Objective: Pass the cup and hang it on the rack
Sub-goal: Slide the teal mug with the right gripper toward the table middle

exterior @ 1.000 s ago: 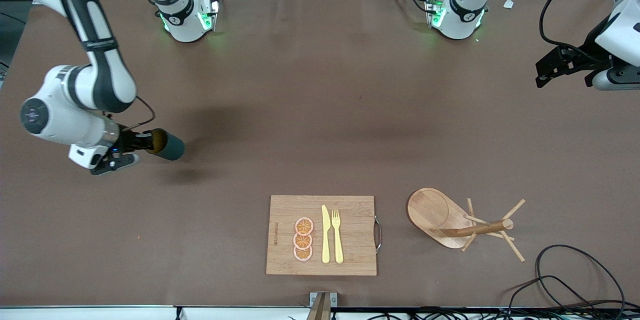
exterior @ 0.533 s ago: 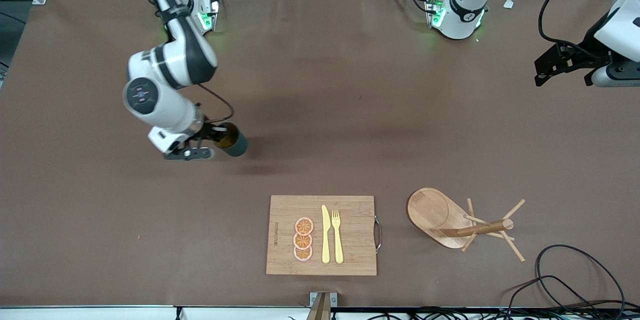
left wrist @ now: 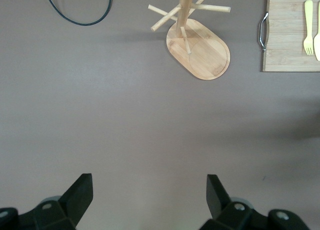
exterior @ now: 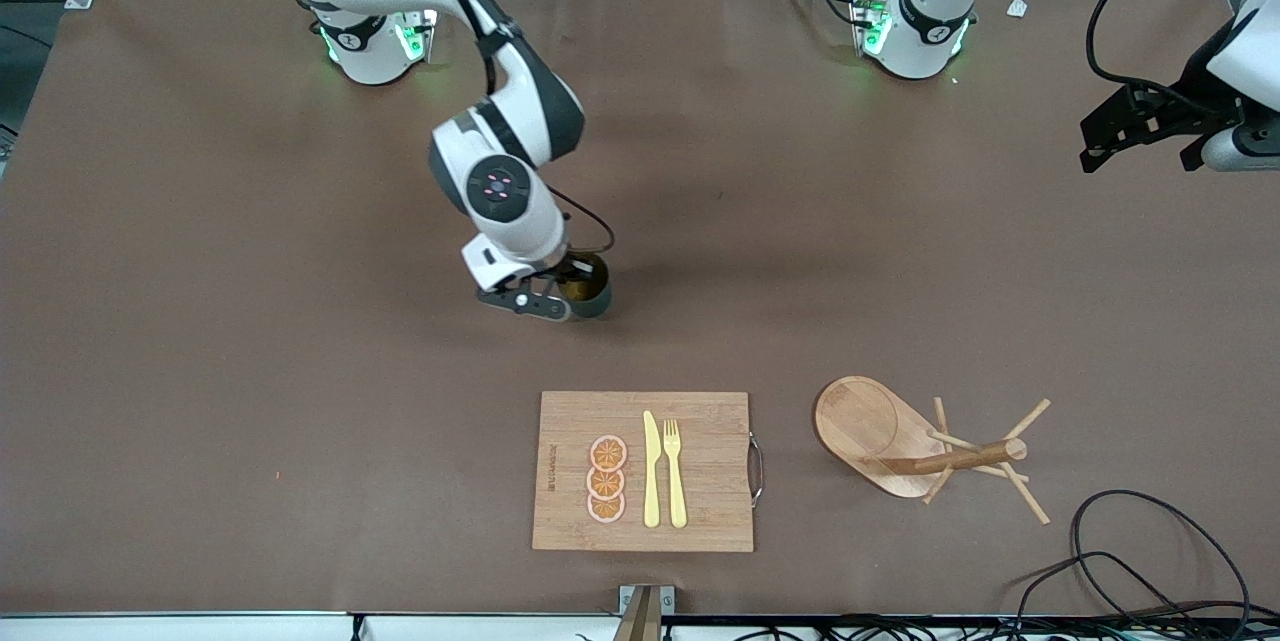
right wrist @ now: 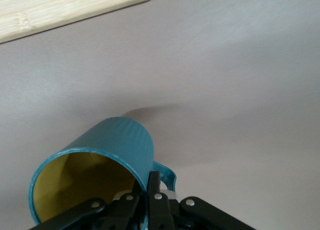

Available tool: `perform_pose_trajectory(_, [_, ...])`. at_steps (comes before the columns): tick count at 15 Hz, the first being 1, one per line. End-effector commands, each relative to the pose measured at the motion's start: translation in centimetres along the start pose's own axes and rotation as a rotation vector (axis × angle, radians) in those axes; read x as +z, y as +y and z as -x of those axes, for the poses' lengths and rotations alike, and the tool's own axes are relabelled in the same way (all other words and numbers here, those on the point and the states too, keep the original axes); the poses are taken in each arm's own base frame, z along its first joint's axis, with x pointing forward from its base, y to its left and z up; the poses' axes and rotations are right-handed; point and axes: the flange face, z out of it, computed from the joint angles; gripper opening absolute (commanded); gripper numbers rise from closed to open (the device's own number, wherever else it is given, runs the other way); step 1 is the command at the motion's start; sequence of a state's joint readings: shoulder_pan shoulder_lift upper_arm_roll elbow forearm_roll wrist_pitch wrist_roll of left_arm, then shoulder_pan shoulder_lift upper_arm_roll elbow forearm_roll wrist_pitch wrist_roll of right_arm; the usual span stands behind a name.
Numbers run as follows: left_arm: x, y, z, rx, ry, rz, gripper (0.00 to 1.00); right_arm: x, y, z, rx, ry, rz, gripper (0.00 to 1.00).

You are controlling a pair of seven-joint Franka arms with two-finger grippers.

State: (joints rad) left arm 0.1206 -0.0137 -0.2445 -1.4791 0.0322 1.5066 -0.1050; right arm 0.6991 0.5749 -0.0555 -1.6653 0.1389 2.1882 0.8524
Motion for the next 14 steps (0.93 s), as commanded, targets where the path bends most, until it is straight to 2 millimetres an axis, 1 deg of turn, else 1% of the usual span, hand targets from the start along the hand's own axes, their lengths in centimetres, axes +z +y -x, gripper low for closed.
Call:
perform_pose_trajectory(1, [-0.6, -0.3, -0.2, -0.004, 0.016, -0.015, 1.0, 0.3, -3.0, -0.1, 0.071, -0.013, -0.037, 0.0])
perform_pose_trajectory(2, [-0.6, -0.6, -0.3, -0.008, 0.02, -0.015, 1.0, 0.5, -3.6, 0.6, 0.074, -0.026, -0.049, 0.0])
perform_pose_trajectory(4, [-0.6, -0.7, -0.3, -0.011, 0.02, -0.015, 1.0, 0.2, -4.3, 1.2, 0.072, -0.019, -0.077, 0.0])
perform_pose_trajectory(6, [-0.7, -0.8, -0.2, -0.01, 0.023, -0.017, 1.0, 0.6, -5.7, 3.0, 0.05, -0.019, -0.092, 0.0])
perform_pose_trajectory(9, [-1.1, -0.9, 0.0, -0.01, 0.028, -0.018, 1.0, 1.6, -6.7, 3.9, 0.064, -0.008, -0.12, 0.0])
perform_pose_trajectory(12, [-1.1, -1.1, 0.0, -0.013, 0.028, -0.019, 1.0, 2.5, -7.1, 4.5, 0.076, -0.008, -0.112, 0.01])
perform_pose_trajectory(13, [-1.1, -1.2, 0.0, -0.016, 0.027, -0.017, 1.0, 2.5, -7.1, 4.5, 0.074, -0.008, -0.11, 0.13])
perform_pose_trajectory(14, [-0.9, -2.0, -0.2, -0.025, 0.025, -0.016, 1.0, 2.4, -7.1, 4.5, 0.073, -0.008, -0.112, 0.59])
